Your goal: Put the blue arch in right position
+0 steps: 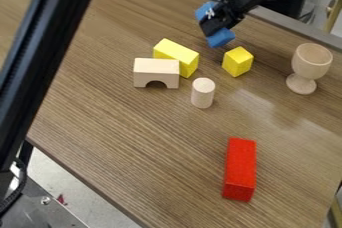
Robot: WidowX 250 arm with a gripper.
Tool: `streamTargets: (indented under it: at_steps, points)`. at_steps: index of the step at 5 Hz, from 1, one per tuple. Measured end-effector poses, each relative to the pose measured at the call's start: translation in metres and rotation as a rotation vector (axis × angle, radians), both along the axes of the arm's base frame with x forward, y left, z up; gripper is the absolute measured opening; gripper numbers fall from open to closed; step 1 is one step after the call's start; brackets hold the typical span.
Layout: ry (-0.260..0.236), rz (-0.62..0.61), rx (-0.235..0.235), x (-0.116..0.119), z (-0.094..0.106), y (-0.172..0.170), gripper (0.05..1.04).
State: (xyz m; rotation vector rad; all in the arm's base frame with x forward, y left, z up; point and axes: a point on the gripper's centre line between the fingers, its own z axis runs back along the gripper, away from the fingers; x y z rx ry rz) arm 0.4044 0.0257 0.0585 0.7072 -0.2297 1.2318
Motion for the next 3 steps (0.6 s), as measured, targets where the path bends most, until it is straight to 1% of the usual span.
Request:
streamTargets:
  at_steps: [1, 2, 3]
  points:
    - [0.036, -0.045, -0.012, 0.003, 0.004, 0.001, 0.289]
    - [-0.048, -0.022, 0.036, -0.002, -0.013, 0.008, 0.288]
    - [-0.079, -0.054, 0.097, 0.004, -0.008, 0.016, 0.286]
